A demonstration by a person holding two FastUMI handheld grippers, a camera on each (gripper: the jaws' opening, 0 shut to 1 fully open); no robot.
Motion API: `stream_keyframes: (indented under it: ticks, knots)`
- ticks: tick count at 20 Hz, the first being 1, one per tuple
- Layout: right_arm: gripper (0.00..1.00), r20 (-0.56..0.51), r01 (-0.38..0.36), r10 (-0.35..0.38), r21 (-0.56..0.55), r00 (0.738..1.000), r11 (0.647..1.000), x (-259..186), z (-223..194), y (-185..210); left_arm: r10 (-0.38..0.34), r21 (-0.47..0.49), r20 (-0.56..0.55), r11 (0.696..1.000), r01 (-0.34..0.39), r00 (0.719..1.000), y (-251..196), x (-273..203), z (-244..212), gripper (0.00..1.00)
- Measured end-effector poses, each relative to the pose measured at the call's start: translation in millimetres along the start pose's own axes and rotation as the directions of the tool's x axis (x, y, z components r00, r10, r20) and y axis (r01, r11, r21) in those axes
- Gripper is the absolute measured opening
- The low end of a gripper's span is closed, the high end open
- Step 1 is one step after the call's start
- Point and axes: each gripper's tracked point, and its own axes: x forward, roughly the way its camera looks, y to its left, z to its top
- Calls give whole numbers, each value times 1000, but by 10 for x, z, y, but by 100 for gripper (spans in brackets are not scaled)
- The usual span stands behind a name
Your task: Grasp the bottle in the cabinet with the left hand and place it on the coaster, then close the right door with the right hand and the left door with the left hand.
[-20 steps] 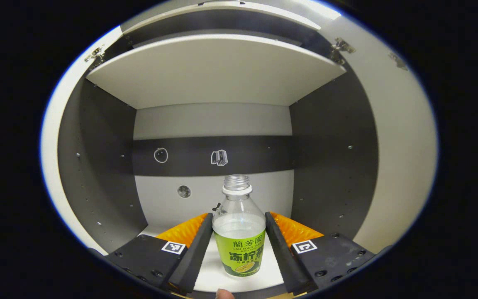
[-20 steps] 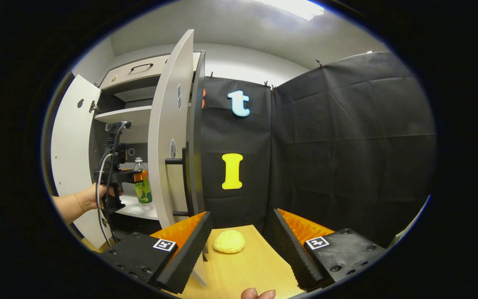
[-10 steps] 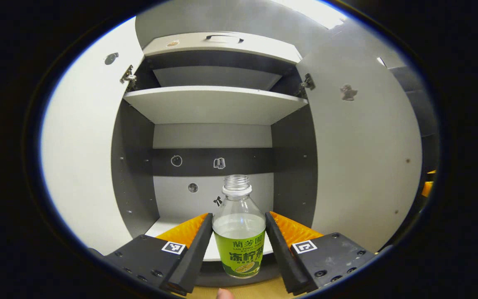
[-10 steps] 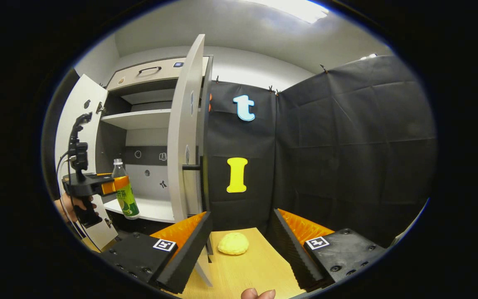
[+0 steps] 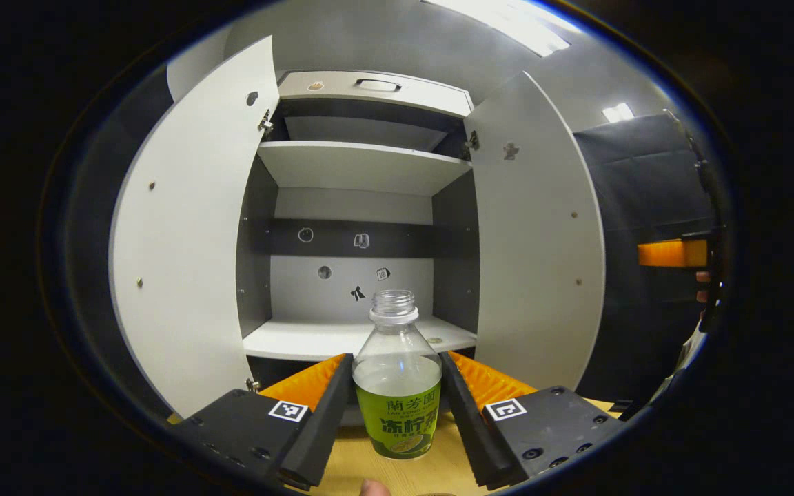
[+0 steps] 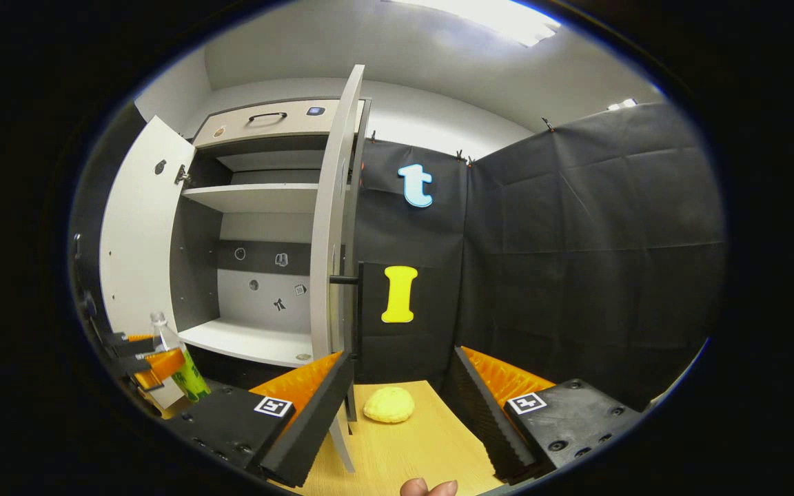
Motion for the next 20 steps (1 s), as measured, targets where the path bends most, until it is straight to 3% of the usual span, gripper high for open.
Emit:
stream_keyframes:
  ticks: [7,13,20]
  knots:
    - [97,11,-20,20,14,1000,1000,-142,50,78,-42,10,-61,999,42,997,-318,-521,-1068,78]
    - [97,-8,-6,7,28,1000,1000,-158,9,23,-117,13,-119,993,119,986,-593,-645,-1872,79]
    - [97,-1,1,-1,-36,1000,999,-242,92,19,-145,18,-141,989,149,979,-646,-539,-2262,79]
